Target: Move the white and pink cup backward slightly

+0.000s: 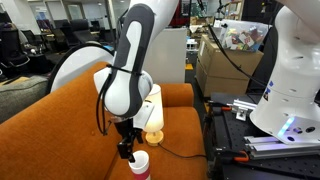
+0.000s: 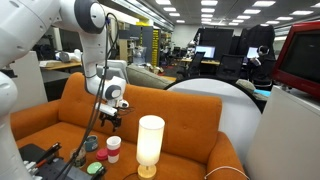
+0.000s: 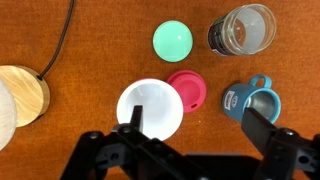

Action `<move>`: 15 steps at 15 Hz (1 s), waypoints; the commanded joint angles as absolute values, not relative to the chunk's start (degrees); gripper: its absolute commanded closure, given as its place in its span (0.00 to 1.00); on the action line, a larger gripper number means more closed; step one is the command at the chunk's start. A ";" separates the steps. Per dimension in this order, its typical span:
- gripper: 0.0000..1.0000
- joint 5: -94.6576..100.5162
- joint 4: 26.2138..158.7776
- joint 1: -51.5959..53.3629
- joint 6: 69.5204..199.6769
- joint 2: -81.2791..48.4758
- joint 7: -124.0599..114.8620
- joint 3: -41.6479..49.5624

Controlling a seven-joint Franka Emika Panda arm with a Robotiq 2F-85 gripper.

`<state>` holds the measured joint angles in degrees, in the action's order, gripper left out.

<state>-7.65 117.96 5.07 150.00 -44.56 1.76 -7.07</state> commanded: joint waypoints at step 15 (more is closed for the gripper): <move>0.00 -5.01 113.58 7.18 150.88 -51.51 0.96 -7.23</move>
